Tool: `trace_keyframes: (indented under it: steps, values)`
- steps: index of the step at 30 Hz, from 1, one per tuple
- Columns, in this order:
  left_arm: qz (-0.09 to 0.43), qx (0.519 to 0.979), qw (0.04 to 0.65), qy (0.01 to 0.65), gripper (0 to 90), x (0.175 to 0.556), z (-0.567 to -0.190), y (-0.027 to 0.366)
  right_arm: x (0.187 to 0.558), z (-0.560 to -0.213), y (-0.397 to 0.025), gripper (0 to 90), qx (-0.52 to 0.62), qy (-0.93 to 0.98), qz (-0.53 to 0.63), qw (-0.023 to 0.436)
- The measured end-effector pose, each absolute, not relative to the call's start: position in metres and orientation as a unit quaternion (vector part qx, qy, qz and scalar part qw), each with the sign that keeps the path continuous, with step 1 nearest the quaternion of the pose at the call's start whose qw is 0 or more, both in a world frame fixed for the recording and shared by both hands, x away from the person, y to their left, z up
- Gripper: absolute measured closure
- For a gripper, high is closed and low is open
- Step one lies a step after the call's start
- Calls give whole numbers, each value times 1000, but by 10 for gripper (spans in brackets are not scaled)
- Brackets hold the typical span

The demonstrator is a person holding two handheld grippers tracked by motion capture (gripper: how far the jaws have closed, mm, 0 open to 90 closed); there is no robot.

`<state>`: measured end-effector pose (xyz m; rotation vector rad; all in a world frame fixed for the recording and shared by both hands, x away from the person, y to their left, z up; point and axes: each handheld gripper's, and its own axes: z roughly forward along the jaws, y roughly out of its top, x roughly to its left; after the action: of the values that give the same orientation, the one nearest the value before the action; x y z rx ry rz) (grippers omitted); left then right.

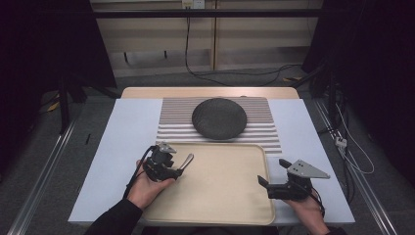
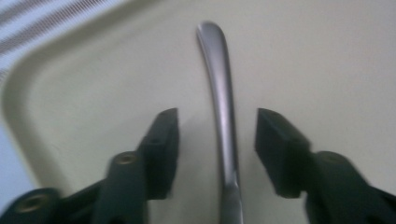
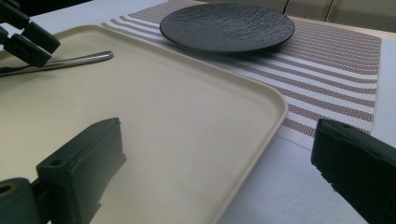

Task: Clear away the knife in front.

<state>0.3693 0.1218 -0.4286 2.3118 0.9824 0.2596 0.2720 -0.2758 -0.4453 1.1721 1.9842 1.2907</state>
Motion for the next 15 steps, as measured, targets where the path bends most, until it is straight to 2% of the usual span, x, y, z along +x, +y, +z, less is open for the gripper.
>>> trace_keyframes:
  steps: [3, 7, 11, 15]
  values:
    - [119, 867, 311, 371, 250, 371, -427, 122, 273, -446, -277, 24, 433, 725, 475, 246]
    - [120, 860, 330, 370, 127, 372, -425, 122, 273, -446, -277, 24, 431, 727, 474, 247]
    - [109, 867, 351, 337, 106, 365, -423, 118, 272, -445, -277, 24, 430, 728, 473, 249]
    - [104, 875, 356, 310, 208, 357, -424, 110, 272, -445, -276, 24, 430, 728, 472, 249]
